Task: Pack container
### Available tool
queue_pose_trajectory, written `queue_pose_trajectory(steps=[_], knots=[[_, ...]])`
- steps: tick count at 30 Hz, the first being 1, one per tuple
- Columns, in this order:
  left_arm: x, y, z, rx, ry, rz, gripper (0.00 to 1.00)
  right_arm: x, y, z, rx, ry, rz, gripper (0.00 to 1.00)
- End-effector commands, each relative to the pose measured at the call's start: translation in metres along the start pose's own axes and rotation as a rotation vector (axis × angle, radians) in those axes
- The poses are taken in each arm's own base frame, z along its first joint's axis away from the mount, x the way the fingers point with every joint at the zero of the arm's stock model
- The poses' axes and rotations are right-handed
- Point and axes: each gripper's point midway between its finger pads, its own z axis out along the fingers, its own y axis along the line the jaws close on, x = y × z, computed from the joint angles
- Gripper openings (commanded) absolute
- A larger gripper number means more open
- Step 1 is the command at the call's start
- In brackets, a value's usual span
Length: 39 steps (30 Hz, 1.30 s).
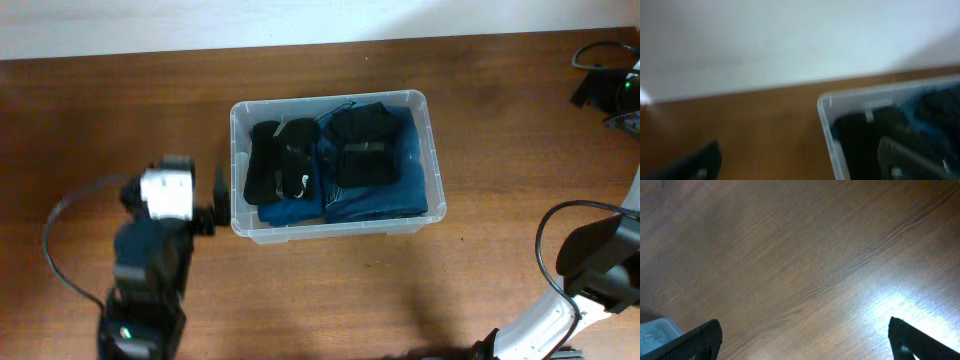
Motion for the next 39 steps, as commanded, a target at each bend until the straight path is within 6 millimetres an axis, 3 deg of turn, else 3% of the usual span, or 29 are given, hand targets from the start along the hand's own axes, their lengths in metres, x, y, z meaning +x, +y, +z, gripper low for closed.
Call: queue_pose_trajectory(steps=[1, 7, 14, 24, 39], knots=[[0.030, -0.003, -0.010, 0.012, -0.077, 0.002, 1.00, -0.004, 0.001, -0.005, -0.004, -0.018, 0.003, 0.98], [0.070, -0.002, -0.024, -0.001, -0.137, -0.007, 1.00, -0.004, 0.001, -0.005, -0.004, -0.019, 0.003, 0.98], [0.087, 0.006, -0.037, -0.033, -0.215, -0.021, 1.00, -0.004, 0.001, -0.005, -0.004, -0.019, 0.003, 0.98], [0.129, 0.006, -0.039, -0.004, -0.072, -0.013, 0.99, -0.004, 0.001, -0.005, -0.004, -0.018, 0.003, 0.98], [0.123, 0.008, -0.041, 0.003, -0.102, -0.017, 1.00, -0.004, 0.001, -0.005, -0.004, -0.019, 0.003, 0.98]])
